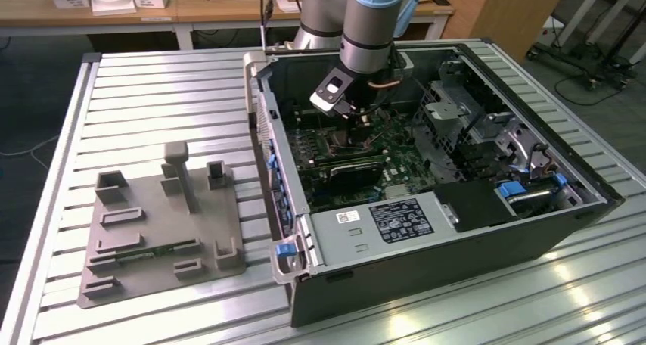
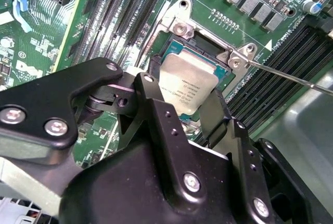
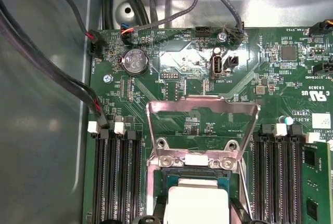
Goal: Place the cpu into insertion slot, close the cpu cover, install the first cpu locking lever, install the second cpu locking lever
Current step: 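Place the cpu into insertion slot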
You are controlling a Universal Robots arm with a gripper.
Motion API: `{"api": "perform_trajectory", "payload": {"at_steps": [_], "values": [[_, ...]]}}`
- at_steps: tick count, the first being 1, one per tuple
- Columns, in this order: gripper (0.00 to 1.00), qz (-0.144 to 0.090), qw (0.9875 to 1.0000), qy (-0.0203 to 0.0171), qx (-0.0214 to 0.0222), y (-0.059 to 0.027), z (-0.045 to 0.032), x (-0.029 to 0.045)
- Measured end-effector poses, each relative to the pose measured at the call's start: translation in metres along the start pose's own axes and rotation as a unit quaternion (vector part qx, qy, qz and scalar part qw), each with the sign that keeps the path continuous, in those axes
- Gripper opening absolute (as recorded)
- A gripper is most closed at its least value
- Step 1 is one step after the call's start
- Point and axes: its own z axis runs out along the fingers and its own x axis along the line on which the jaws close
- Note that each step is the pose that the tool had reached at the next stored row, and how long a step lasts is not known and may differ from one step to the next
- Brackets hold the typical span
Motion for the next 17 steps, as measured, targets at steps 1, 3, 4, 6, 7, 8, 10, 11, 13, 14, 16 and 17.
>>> {"api": "perform_trajectory", "payload": {"at_steps": [1,3,4,6,7,8,10,11,13,14,16,17], "values": [[0.54,0.001,1.0000,0.0000,0.0000,0.0000,0.0001,0.0000],[0.54,0.002,1.0000,-0.0001,0.0000,0.0001,0.0002,0.0000],[0.54,0.002,1.0000,-0.0001,0.0000,0.0001,0.0003,0.0000],[0.54,0.002,1.0000,-0.0001,0.0000,0.0002,0.0005,0.0000],[0.54,0.002,1.0000,-0.0001,0.0000,0.0001,0.0007,0.0000],[0.54,0.002,1.0000,0.0000,-0.0001,0.0001,0.0010,0.0000],[0.54,0.002,1.0000,-0.0001,0.0000,0.0001,0.0015,0.0000],[0.54,0.002,1.0000,-0.0001,0.0000,0.0001,0.0016,0.0000],[0.54,0.002,1.0000,-0.0002,0.0001,0.0002,0.0017,0.0000],[0.54,0.003,1.0000,-0.0002,0.0001,0.0004,0.0018,0.0001],[0.54,0.003,1.0000,0.0000,0.0000,0.0006,0.0020,0.0002],[0.54,0.003,1.0000,0.0000,0.0000,0.0007,0.0020,0.0002]]}}
